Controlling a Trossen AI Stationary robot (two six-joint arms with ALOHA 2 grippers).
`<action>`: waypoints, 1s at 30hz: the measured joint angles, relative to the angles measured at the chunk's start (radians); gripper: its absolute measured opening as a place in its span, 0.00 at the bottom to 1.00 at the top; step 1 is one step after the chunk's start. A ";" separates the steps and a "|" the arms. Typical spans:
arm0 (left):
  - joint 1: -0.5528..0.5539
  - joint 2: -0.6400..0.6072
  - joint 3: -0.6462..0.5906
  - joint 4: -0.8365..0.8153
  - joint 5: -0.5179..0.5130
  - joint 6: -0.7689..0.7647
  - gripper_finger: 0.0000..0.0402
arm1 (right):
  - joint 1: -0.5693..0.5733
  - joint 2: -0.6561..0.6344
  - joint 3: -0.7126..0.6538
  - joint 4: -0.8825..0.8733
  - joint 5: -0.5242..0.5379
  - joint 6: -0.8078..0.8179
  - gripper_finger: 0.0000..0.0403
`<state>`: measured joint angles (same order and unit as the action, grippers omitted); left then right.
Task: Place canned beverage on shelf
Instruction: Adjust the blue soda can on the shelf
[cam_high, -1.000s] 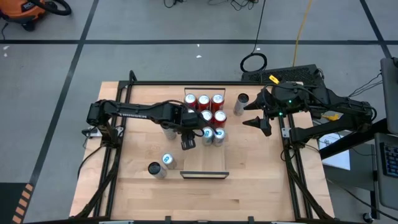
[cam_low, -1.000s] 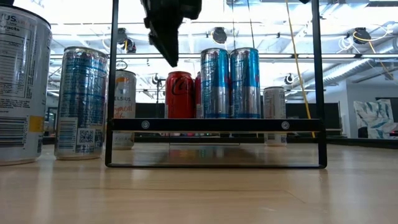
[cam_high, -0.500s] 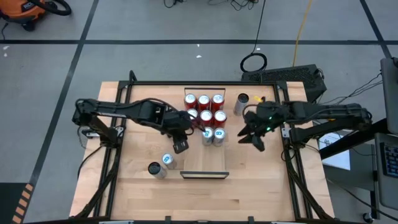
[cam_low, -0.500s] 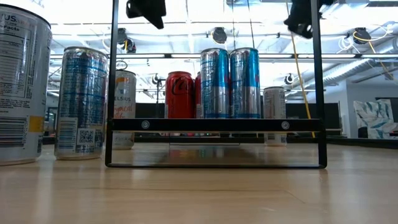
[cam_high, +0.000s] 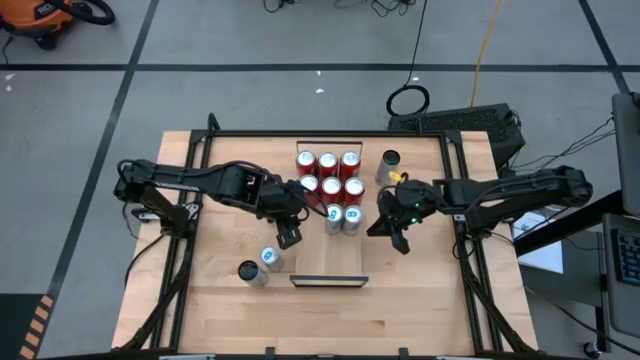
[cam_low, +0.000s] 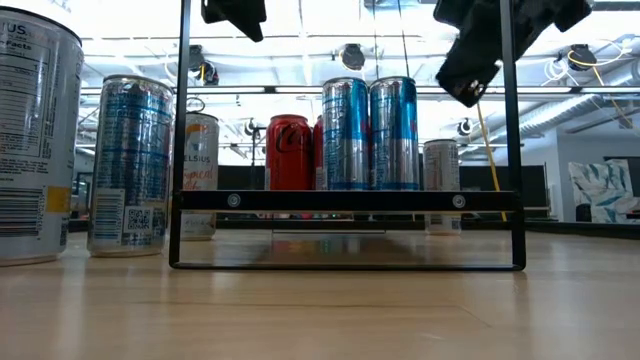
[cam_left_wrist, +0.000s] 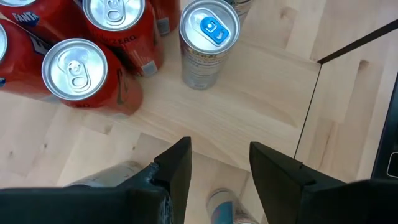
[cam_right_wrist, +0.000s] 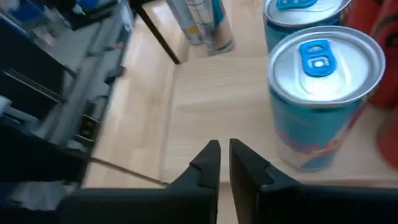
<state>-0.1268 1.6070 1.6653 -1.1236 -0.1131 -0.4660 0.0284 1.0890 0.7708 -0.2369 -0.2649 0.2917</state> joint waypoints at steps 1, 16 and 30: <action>0.000 0.000 0.000 0.000 0.000 0.001 0.40 | 0.000 0.014 0.000 0.011 0.006 -0.022 0.03; 0.000 0.000 0.000 0.000 -0.001 0.034 0.40 | -0.002 0.124 -0.001 0.158 0.084 -0.005 0.00; 0.000 0.000 0.000 -0.004 -0.001 0.034 0.40 | -0.002 0.124 -0.001 0.155 0.087 -0.007 0.00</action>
<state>-0.1268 1.6073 1.6650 -1.1275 -0.1139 -0.4320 0.0261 1.2125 0.7696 -0.0815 -0.1776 0.2848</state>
